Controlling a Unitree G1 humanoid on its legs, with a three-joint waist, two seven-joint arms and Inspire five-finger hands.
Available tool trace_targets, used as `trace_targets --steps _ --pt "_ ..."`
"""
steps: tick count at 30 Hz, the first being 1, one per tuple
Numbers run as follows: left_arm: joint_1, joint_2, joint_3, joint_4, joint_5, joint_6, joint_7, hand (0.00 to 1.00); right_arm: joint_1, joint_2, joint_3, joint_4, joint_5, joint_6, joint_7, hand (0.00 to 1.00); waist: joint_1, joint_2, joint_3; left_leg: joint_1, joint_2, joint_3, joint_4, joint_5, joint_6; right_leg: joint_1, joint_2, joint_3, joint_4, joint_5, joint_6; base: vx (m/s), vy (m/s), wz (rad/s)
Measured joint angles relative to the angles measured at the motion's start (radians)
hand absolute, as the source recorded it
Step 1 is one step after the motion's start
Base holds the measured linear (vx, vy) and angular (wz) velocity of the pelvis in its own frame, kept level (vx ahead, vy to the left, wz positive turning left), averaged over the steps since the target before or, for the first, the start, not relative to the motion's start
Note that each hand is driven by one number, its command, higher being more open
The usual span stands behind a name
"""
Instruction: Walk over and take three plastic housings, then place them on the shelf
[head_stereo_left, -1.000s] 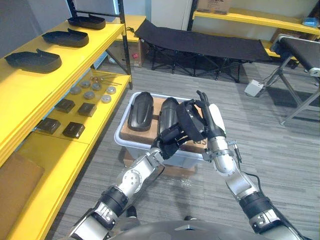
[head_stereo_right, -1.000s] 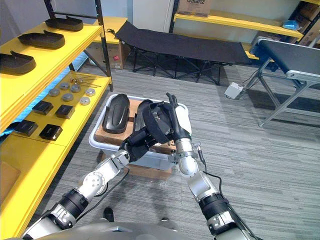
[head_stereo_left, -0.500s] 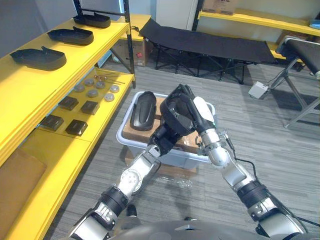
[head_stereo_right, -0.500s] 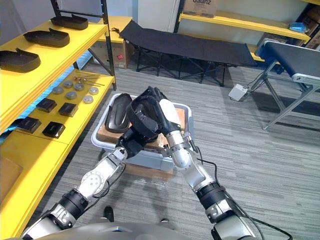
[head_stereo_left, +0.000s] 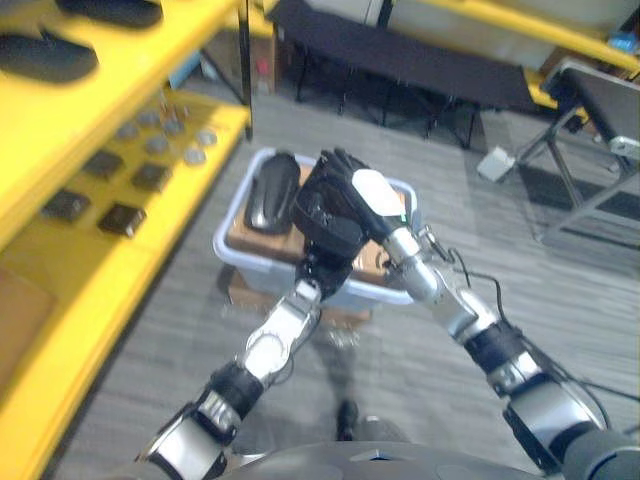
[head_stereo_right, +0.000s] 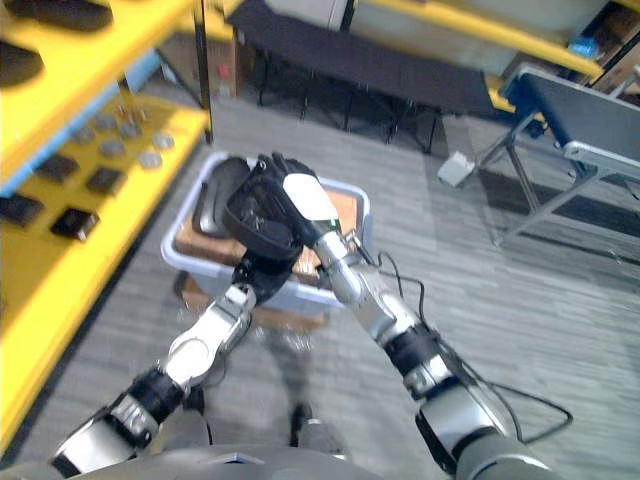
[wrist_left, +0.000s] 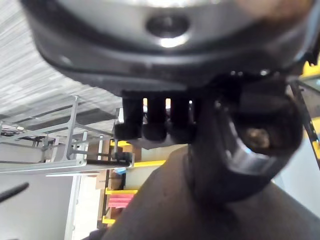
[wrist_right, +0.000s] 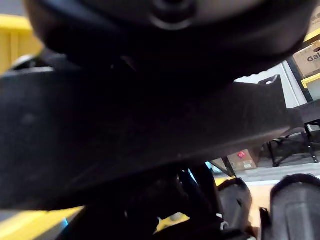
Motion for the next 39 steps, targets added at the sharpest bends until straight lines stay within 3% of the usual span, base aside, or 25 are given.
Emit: trace_targets --steps 4,10,16,17,21,25,30,34,39 --pt "-0.155 -0.001 0.019 0.035 0.002 -0.024 0.0 0.0 -0.195 -0.009 -0.005 0.093 0.011 0.021 -0.043 1.0 0.007 0.01 0.176 -0.116 0.02 -0.017 0.108 -0.02 0.011 -0.101 0.006 0.009 0.083 -0.001 0.001 -0.17 0.003 -0.01" --pt "-0.329 -0.084 0.079 0.159 0.004 -0.067 0.0 0.0 -0.396 -0.015 0.01 0.242 0.103 0.064 -0.052 1.0 0.012 0.03 0.224 -0.251 0.025 -0.033 0.183 -0.029 0.022 -0.242 0.002 0.022 0.171 -0.016 -0.004 -0.04 0.024 -0.03" --pt "-0.383 -0.146 0.145 0.17 0.004 -0.105 0.0 0.0 -0.507 -0.019 0.041 0.295 0.163 0.121 -0.059 1.0 0.012 0.06 0.244 -0.302 0.021 -0.059 0.22 -0.033 0.018 -0.312 -0.01 0.02 0.276 -0.081 -0.011 0.03 -0.027 0.09" --pt "-0.393 -0.156 0.162 0.17 0.004 -0.11 0.001 1.0 -0.532 -0.019 0.058 0.296 0.164 0.146 -0.059 1.0 0.009 0.066 0.248 -0.319 0.022 -0.068 0.23 -0.037 0.012 -0.327 -0.009 0.012 0.298 -0.096 -0.016 0.03 -0.052 0.13" --pt "-0.398 -0.176 0.191 0.17 0.149 -0.107 0.073 1.0 -0.551 -0.016 0.078 0.298 0.166 0.229 -0.058 1.0 0.014 0.073 0.252 -0.331 0.031 -0.08 0.263 -0.058 0.003 -0.335 -0.006 0.007 0.334 -0.124 -0.021 0.02 -0.031 0.04" --pt "-0.434 -0.18 0.191 0.17 0.237 -0.074 0.16 1.0 -0.557 -0.024 0.059 0.307 0.18 0.259 -0.057 1.0 0.019 0.081 0.25 -0.344 0.036 -0.084 0.293 -0.079 0.001 -0.338 -0.004 0.006 0.343 -0.134 -0.021 0.0 0.0 0.0" --pt "-0.465 -0.179 0.19 0.167 0.359 0.038 0.205 1.0 -0.565 -0.054 0.048 0.306 0.205 0.252 -0.027 1.0 0.023 0.104 0.252 -0.346 0.028 -0.085 0.297 -0.083 0.003 -0.339 -0.014 0.004 0.354 -0.144 -0.017 0.01 0.008 0.04" --pt "-0.459 -0.146 0.145 0.076 0.503 0.187 0.224 1.0 -0.52 -0.059 0.055 0.26 0.19 0.239 0.033 1.0 0.025 0.142 0.253 -0.343 0.025 -0.089 0.302 -0.083 0.003 -0.339 -0.02 -0.003 0.381 -0.159 -0.019 0.01 -0.008 0.05" --pt "-0.33 -0.067 0.153 -0.082 0.723 0.275 0.251 1.0 -0.431 -0.098 0.022 0.207 0.175 0.215 0.064 1.0 0.017 0.153 0.253 -0.291 0.01 -0.086 0.27 -0.075 0.003 -0.311 -0.033 -0.004 0.396 -0.172 -0.021 0.0 -0.004 0.03"
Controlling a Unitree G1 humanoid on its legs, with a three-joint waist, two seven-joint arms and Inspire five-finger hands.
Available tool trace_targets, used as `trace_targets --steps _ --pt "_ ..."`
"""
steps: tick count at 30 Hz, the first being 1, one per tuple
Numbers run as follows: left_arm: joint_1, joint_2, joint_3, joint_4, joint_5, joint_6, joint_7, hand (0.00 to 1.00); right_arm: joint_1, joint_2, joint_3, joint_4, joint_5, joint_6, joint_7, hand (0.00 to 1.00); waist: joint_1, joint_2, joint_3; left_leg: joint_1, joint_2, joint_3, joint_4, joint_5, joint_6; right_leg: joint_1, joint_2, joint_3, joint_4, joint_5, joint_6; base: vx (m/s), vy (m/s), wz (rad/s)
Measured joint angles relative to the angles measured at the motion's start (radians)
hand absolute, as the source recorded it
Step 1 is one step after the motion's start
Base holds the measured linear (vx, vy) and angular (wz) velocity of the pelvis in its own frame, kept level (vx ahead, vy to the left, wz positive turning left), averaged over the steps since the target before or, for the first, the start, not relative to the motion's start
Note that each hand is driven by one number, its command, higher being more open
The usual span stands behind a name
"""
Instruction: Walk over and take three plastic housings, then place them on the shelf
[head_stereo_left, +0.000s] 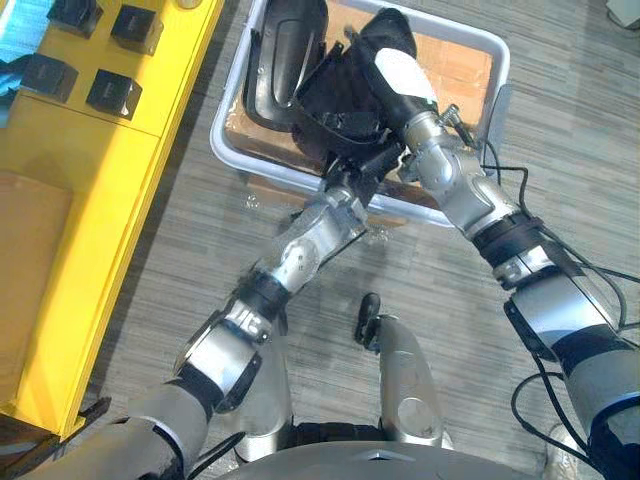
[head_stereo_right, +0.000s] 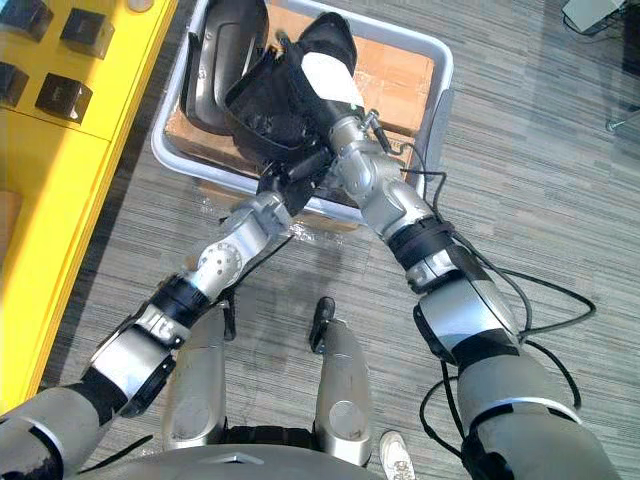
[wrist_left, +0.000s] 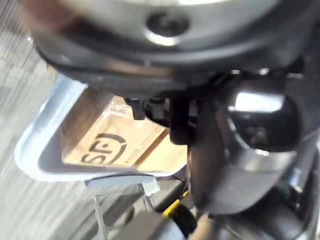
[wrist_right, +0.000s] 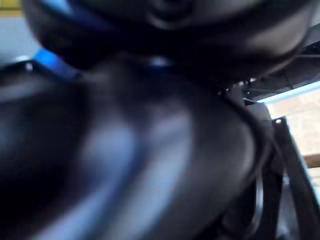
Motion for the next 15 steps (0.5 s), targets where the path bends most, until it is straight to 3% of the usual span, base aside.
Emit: trace_targets --steps 2,8,12,15 --pt "0.059 0.034 0.027 -0.066 0.147 0.041 0.009 1.0 0.038 -0.033 -0.045 -0.002 0.0 -0.004 0.011 1.0 -0.002 0.011 -0.002 0.026 -0.005 -0.005 -0.019 0.005 -0.001 0.032 -0.001 -0.01 -0.017 0.0 0.0 -0.01 0.007 0.11" --pt "0.225 0.139 0.108 -0.211 0.389 0.086 -0.02 1.0 0.138 -0.15 -0.161 -0.078 0.001 0.0 0.015 1.0 -0.003 0.033 -0.003 0.096 -0.022 -0.008 -0.094 0.032 -0.001 0.095 -0.01 -0.027 -0.065 0.005 0.007 0.0 0.005 0.1" --pt "0.4 0.234 0.162 -0.36 0.497 0.106 -0.083 1.0 0.237 -0.208 -0.257 -0.18 0.001 0.003 0.009 1.0 -0.018 0.05 -0.009 0.158 -0.035 -0.013 -0.136 0.039 0.0 0.172 -0.015 -0.046 -0.12 0.015 0.016 0.07 0.002 0.11" --pt "0.488 0.24 0.164 -0.452 0.548 0.12 -0.164 1.0 0.288 -0.24 -0.313 -0.21 0.0 0.006 -0.017 1.0 -0.02 0.073 -0.022 0.184 -0.045 -0.026 -0.144 0.039 0.0 0.226 -0.018 -0.069 -0.164 0.024 0.024 0.07 0.021 0.16"
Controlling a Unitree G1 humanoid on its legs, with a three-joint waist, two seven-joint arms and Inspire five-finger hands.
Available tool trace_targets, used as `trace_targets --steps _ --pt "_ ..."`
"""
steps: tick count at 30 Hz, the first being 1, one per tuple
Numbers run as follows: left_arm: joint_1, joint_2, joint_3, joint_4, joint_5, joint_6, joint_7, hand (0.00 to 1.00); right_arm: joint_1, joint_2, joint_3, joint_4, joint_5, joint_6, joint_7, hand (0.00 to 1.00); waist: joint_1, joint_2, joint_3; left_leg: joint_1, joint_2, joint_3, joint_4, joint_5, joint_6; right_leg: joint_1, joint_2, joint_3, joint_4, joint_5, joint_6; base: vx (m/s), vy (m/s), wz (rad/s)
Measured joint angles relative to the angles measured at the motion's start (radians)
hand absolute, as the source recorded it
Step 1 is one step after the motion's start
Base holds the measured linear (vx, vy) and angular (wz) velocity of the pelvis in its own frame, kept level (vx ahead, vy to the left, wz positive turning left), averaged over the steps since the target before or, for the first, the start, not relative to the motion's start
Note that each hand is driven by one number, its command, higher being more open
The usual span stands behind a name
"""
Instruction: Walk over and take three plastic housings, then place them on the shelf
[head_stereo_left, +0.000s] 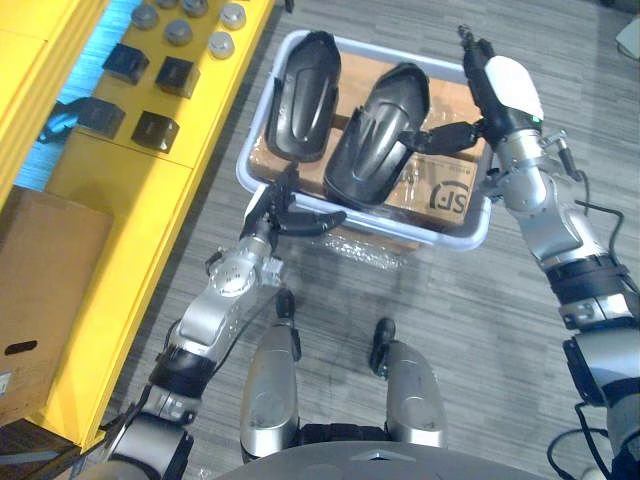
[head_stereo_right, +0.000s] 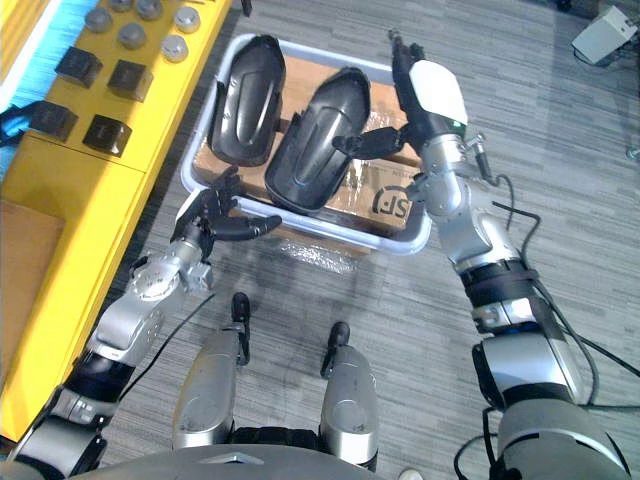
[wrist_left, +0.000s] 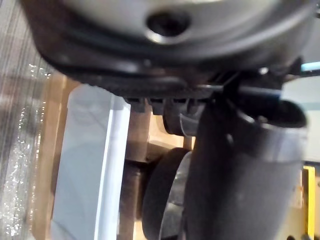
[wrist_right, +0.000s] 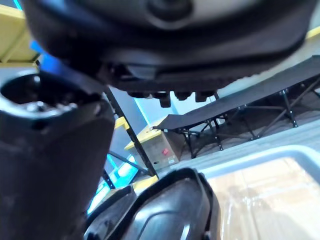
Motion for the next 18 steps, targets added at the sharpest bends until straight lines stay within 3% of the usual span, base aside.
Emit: trace_targets --steps 6,10,15,18 --pt "0.098 -0.002 -0.004 -0.036 0.048 0.005 -0.092 1.0 0.013 -0.004 -0.052 -0.015 0.037 0.045 -0.091 1.0 -0.001 0.045 -0.029 0.048 -0.009 -0.003 -0.033 0.001 0.001 0.056 -0.003 -0.011 -0.045 0.012 0.008 0.02 0.011 0.04" --pt "0.177 -0.005 -0.01 -0.081 0.074 0.004 -0.1 1.0 0.104 0.035 -0.191 -0.126 0.156 0.095 -0.138 1.0 -0.001 0.067 -0.045 0.062 -0.012 -0.003 -0.054 0.003 0.003 0.071 -0.002 -0.017 -0.067 0.019 0.009 0.01 0.004 0.01" --pt "0.265 -0.073 -0.002 -0.191 0.317 -0.059 0.016 1.0 0.311 0.274 -0.365 -0.23 0.508 0.205 -0.219 1.0 -0.004 0.066 -0.068 0.095 -0.016 0.005 -0.088 0.012 0.003 0.088 -0.004 -0.014 -0.081 0.021 0.009 0.01 -0.003 -0.03" --pt "0.271 -0.11 0.036 -0.232 0.493 -0.158 0.141 1.0 0.462 0.409 -0.368 -0.229 0.667 0.264 -0.229 1.0 -0.013 0.066 -0.073 0.113 -0.017 0.016 -0.112 0.017 0.001 0.089 -0.004 -0.001 -0.083 0.021 0.009 0.0 -0.002 -0.1"
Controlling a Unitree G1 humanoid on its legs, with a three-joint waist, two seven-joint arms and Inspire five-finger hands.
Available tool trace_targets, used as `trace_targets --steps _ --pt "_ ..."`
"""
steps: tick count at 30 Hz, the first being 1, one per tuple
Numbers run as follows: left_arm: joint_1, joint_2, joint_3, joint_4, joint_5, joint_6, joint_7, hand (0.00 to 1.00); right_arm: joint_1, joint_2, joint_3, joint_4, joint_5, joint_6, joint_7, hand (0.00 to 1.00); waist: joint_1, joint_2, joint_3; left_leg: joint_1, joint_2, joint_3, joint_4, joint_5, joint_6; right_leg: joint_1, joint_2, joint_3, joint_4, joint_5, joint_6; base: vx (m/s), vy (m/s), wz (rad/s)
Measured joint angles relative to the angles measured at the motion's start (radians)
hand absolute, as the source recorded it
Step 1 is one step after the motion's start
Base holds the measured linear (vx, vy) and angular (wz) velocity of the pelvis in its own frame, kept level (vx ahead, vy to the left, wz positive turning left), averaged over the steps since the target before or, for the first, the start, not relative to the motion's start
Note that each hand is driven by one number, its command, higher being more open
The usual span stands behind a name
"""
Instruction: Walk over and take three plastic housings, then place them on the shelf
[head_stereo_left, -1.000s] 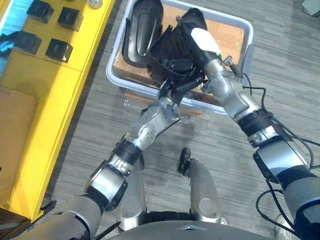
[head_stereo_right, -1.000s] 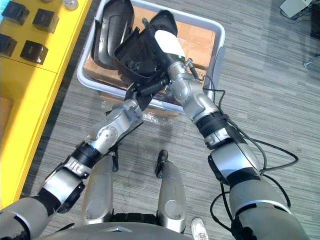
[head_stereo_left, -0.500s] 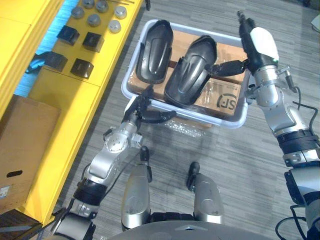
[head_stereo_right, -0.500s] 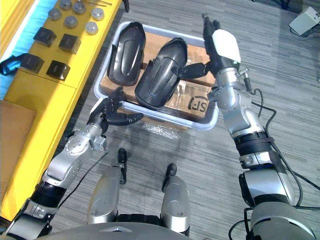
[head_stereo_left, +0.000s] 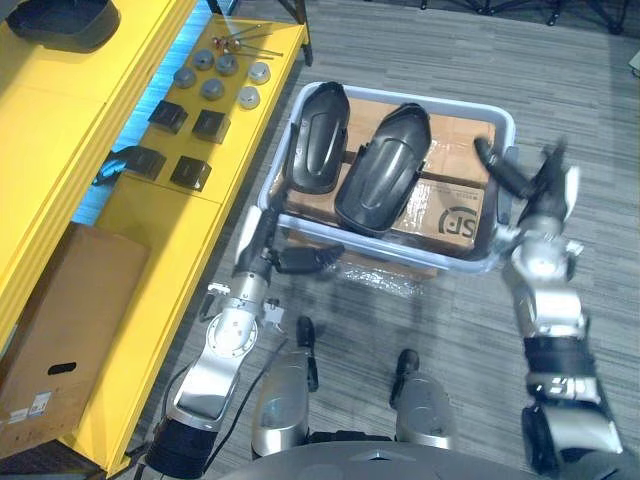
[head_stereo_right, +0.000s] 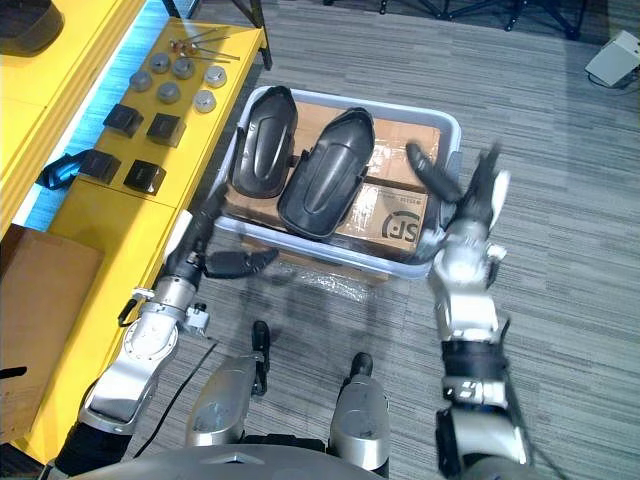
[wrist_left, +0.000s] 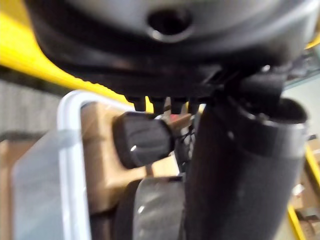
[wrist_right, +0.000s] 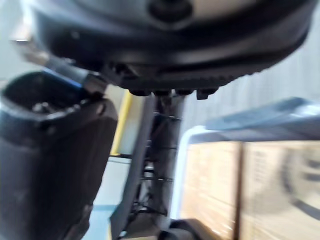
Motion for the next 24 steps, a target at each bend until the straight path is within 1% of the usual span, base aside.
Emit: trace_targets --steps 1,3,6,9,11,13,17,22,23,24 --pt "0.0 -0.006 0.01 -0.002 0.008 -0.014 0.02 1.0 0.029 0.022 0.007 0.0 0.01 0.006 0.006 1.0 -0.005 0.001 -0.004 0.0 0.0 0.001 -0.003 0.001 0.0 -0.001 0.0 0.001 -0.002 0.001 0.0 0.0 0.002 -0.09" --pt "0.002 -0.025 0.037 -0.002 0.043 -0.056 0.082 1.0 0.104 0.065 0.04 0.007 0.042 0.04 0.043 1.0 -0.018 0.001 -0.012 0.002 0.0 0.006 -0.006 0.001 0.0 0.003 0.002 0.004 -0.018 0.012 0.002 0.01 0.007 -0.08" --pt "0.004 -0.028 0.033 0.003 0.043 -0.085 0.104 1.0 0.113 0.069 0.067 0.018 0.04 0.042 0.084 1.0 -0.017 -0.003 -0.014 0.011 -0.001 0.01 -0.019 0.006 0.003 0.012 0.004 0.007 -0.037 0.026 0.004 -0.01 0.013 -0.04" --pt "0.014 -0.028 0.03 0.018 0.054 -0.089 0.103 1.0 0.08 0.069 0.121 0.069 0.02 0.042 0.11 1.0 -0.012 -0.024 -0.029 0.013 -0.002 0.009 -0.022 0.009 0.003 0.015 0.004 0.007 -0.04 0.028 0.004 -0.01 0.0 0.01" --pt "0.022 -0.028 0.026 0.033 0.076 -0.089 0.089 1.0 0.049 0.07 0.153 0.115 0.0 0.043 0.11 1.0 -0.01 -0.039 -0.042 0.013 -0.003 0.006 -0.033 0.018 0.005 0.02 0.006 0.002 -0.055 0.037 0.003 -0.03 0.009 0.05" --pt "0.023 -0.027 0.012 0.034 0.076 -0.089 0.071 1.0 0.028 0.069 0.167 0.139 -0.023 0.043 0.11 1.0 -0.006 -0.043 -0.044 0.013 -0.006 0.002 -0.04 0.024 0.007 0.02 0.005 0.0 -0.061 0.043 0.004 -0.04 0.022 0.06" --pt "0.038 -0.026 -0.034 0.034 0.076 -0.089 0.024 1.0 -0.013 0.07 0.205 0.175 -0.059 0.05 0.103 1.0 0.008 -0.043 -0.044 0.013 -0.009 -0.001 -0.044 0.03 0.009 0.024 0.004 -0.004 -0.068 0.049 0.006 -0.04 0.019 0.03" --pt "0.047 -0.027 -0.065 0.054 0.076 -0.089 -0.019 1.0 -0.054 0.071 0.214 0.175 -0.1 0.06 0.102 1.0 0.012 -0.043 -0.044 0.012 -0.011 -0.015 -0.058 0.045 0.008 0.024 0.005 -0.023 -0.068 0.049 0.006 -0.03 -0.006 0.1" --pt "0.05 -0.025 -0.079 0.069 0.072 -0.089 -0.042 1.0 -0.14 0.069 0.236 0.21 -0.137 0.083 0.104 1.0 0.014 -0.043 -0.044 0.01 -0.011 -0.021 -0.059 0.05 0.009 0.025 0.005 -0.026 -0.066 0.049 0.005 -0.03 -0.009 0.06" --pt "0.05 -0.025 -0.081 0.069 0.071 -0.089 -0.047 1.0 -0.168 0.069 0.238 0.235 -0.138 0.088 0.103 1.0 0.013 -0.043 -0.043 0.009 -0.012 -0.023 -0.059 0.051 0.009 0.025 0.004 -0.027 -0.065 0.049 0.005 -0.02 -0.008 0.06"
